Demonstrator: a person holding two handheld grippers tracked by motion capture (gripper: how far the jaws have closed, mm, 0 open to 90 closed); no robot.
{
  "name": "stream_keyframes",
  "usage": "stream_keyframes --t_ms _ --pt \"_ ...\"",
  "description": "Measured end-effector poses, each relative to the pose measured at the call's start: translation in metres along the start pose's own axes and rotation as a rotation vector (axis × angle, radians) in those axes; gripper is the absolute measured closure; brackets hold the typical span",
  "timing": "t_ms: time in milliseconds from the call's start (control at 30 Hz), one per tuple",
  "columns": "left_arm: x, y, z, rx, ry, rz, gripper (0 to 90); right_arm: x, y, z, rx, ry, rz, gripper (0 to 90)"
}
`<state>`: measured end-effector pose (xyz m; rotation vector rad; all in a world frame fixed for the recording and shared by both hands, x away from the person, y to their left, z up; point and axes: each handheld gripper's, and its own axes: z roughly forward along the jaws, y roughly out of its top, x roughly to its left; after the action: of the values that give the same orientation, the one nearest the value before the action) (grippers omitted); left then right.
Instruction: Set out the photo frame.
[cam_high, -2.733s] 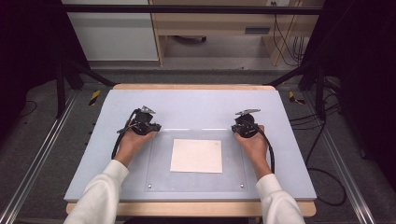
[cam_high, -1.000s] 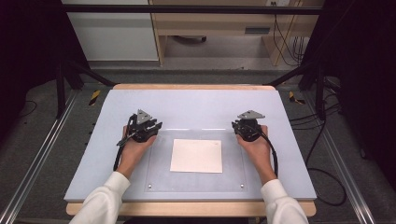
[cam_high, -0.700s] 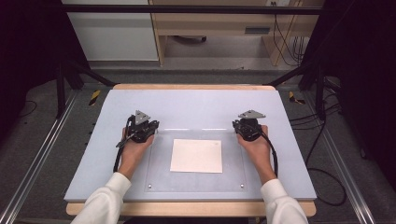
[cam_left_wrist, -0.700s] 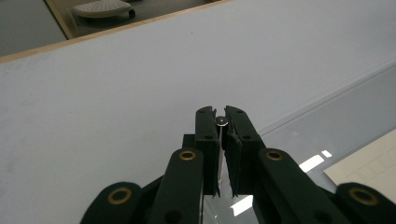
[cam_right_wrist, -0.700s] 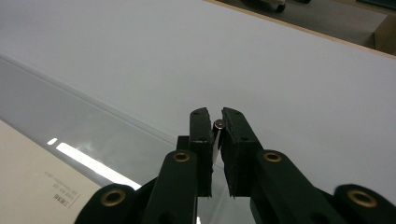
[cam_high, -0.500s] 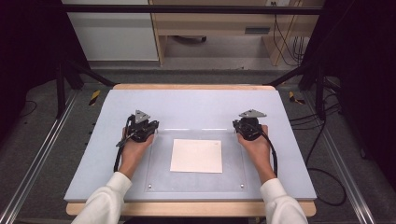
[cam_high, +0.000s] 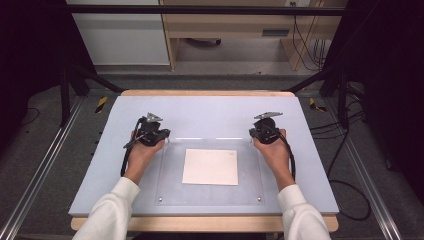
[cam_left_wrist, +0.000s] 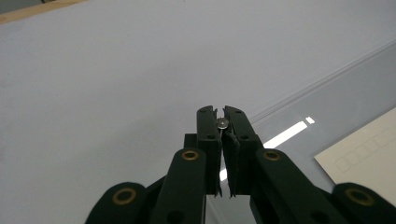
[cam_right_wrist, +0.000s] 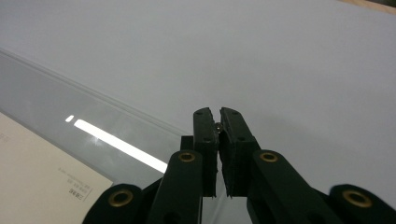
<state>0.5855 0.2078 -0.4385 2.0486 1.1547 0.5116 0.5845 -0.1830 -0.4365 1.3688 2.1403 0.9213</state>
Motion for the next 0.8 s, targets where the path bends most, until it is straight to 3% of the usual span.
stream_keyframes --t_ms 267,400,700,800 --pt "0.005 0.010 0.003 0.063 -0.025 -0.019 85.0 -0.006 0.011 0.003 0.077 0.034 0.028 85.7" --pt "0.010 0.013 0.006 0.078 -0.045 -0.038 85.1 -0.012 0.019 0.007 0.126 0.073 0.070 85.0" --pt "0.010 0.017 0.006 0.116 -0.049 -0.034 85.1 -0.014 0.012 0.004 0.088 0.095 0.071 82.8" --pt "0.009 0.019 0.006 0.128 -0.047 -0.027 85.1 -0.014 0.008 -0.002 0.046 0.081 0.042 74.2"
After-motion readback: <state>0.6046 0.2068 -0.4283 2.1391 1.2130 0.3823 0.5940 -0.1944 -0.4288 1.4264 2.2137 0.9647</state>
